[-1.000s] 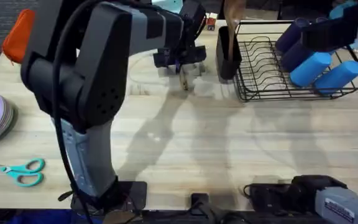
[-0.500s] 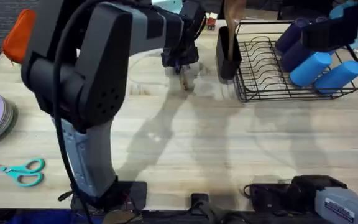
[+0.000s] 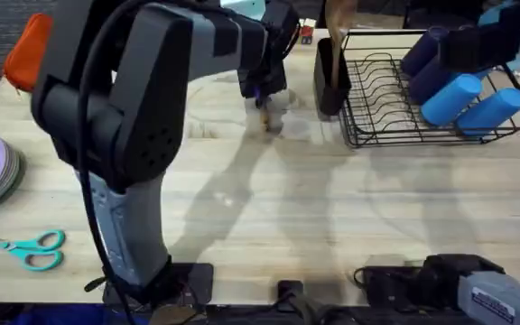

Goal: Pick up the spoon on the table one by one and put them onto the rack

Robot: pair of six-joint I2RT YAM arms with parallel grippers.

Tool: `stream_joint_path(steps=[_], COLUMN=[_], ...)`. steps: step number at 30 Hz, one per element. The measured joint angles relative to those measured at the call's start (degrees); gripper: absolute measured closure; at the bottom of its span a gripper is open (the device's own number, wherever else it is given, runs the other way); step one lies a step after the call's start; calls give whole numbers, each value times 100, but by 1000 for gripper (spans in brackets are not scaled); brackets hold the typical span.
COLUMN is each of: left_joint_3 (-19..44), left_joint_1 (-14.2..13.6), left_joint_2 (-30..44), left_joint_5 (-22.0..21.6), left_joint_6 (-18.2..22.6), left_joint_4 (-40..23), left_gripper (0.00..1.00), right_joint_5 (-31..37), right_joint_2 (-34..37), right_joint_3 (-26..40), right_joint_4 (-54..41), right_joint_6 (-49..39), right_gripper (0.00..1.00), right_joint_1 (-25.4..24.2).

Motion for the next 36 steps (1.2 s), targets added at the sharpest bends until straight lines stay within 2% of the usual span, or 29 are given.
stream_joint_path(steps=[3, 23, 36], left_joint_3=[0, 0, 0], left_joint_1=[-15, -20, -22], left_joint_2=[0, -36, -1286], left_joint_5=[-11, -20, -29], left_joint_6=[0, 30, 247], left_joint_4=[4, -3, 130], left_gripper=[948, 959, 959], right_joint_5=[0, 0, 0], right_joint_2=[0, 0, 0], right_joint_3=[0, 0, 0], right_joint_4=[-2, -2, -1], right_joint_6=[0, 0, -22], right_gripper=[5, 5, 5], right_joint_1=[0, 0, 0])
